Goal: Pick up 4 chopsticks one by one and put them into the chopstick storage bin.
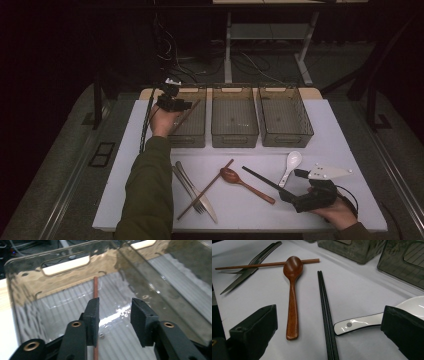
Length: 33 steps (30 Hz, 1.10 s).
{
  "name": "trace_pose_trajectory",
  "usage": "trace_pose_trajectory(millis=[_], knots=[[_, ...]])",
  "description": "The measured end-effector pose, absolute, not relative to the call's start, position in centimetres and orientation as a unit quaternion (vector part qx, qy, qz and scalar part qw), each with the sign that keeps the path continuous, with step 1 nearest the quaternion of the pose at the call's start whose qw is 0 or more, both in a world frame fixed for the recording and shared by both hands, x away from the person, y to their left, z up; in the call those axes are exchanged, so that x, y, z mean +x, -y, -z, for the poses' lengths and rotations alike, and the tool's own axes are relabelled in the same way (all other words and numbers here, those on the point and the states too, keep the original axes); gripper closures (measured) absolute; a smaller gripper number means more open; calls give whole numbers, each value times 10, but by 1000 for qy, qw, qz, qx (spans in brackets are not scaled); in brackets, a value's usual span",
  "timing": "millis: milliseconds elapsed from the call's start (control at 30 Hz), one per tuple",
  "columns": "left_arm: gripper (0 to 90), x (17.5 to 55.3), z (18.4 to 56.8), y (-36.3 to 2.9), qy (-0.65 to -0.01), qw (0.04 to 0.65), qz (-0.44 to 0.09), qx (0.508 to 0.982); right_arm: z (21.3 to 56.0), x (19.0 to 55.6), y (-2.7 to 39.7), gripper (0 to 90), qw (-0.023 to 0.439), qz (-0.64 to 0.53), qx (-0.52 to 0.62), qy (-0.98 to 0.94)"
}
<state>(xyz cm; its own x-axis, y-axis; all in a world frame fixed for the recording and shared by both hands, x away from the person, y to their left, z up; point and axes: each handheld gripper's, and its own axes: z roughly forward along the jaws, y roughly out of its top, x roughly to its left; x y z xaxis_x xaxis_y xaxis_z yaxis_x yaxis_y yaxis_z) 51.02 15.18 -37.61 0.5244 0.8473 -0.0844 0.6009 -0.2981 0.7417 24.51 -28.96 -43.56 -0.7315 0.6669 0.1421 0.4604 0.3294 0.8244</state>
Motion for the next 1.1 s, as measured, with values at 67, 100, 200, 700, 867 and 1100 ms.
trace_pose_trajectory(millis=[67, 100, 200, 700, 867, 1100], knots=[[523, 508, 374, -151, -454, 377, -161, 791, 436, 245, 290, 7, 112, -461, 350, -808], [509, 507, 373, -151, -450, 376, -157, 795, 436, 245, 290, 7, 113, -461, 349, -808], [478, 502, 369, -148, -434, 375, -159, 804, 436, 245, 290, 7, 113, -462, 349, -807], [376, 466, 348, -137, -376, 412, -145, 817, 435, 249, 296, 7, 112, -468, 347, -805], [331, 449, 349, -134, -357, 413, -139, 827, 436, 254, 295, 7, 101, -476, 344, -803], [260, 421, 353, -130, -339, 406, -133, 838, 439, 255, 292, 7, 100, -473, 341, -806]])
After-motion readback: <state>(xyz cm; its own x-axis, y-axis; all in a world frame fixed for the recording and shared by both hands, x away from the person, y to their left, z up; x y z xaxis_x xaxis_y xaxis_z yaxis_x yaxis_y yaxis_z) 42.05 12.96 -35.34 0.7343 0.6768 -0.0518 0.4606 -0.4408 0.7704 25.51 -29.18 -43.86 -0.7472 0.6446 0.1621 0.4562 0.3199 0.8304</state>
